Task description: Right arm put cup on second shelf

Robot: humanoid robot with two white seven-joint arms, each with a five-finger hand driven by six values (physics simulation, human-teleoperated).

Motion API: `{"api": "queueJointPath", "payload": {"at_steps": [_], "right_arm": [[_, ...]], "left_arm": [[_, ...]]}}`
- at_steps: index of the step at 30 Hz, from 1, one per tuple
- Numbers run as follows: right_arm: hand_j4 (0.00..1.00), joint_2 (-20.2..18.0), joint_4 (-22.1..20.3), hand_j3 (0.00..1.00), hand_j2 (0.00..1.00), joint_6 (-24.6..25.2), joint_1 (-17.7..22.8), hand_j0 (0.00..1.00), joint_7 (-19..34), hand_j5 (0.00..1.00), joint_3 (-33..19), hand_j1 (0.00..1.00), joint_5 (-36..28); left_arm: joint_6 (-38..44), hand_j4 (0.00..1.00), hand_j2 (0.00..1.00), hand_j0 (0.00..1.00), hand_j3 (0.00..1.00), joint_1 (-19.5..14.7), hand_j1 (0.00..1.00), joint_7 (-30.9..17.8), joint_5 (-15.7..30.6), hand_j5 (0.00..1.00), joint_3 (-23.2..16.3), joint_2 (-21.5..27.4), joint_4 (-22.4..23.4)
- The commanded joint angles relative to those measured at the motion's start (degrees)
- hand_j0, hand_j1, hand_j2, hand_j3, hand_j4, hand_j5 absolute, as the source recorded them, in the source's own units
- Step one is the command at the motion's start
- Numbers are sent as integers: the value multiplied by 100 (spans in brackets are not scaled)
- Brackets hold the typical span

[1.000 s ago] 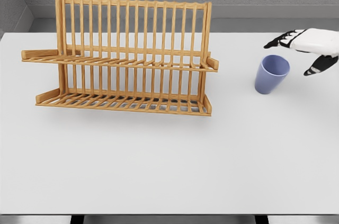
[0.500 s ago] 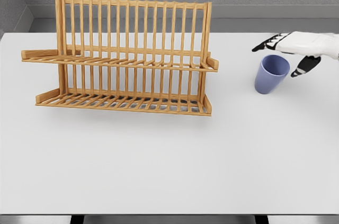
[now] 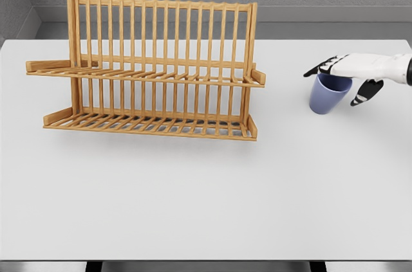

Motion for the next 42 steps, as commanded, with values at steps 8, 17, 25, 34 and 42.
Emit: {"api": "queueJointPath", "payload": {"at_steps": [8, 17, 25, 34, 42], "right_arm": [[65, -1, -41, 65, 65, 14, 0, 65, -1, 65, 11, 65, -30], [64, -1, -67, 64, 64, 14, -18, 64, -1, 64, 11, 64, -30], [64, -28, -138, 64, 64, 14, -79, 64, -1, 64, -77, 64, -38], [63, -80, -322, 63, 63, 14, -88, 63, -1, 63, -384, 63, -65], [63, -124, -595, 63, 63, 14, -141, 63, -1, 63, -622, 63, -56]], "left_arm": [[0, 100, 100, 100, 100, 0, 100, -1, 4, 100, 0, 0, 0], [0, 100, 100, 100, 100, 0, 100, -1, 4, 100, 0, 0, 0], [0, 100, 100, 100, 100, 0, 100, -1, -5, 100, 0, 0, 0], [0, 100, 100, 100, 100, 0, 100, -1, 4, 100, 0, 0, 0], [0, 100, 100, 100, 100, 0, 100, -1, 4, 100, 0, 0, 0]]}}
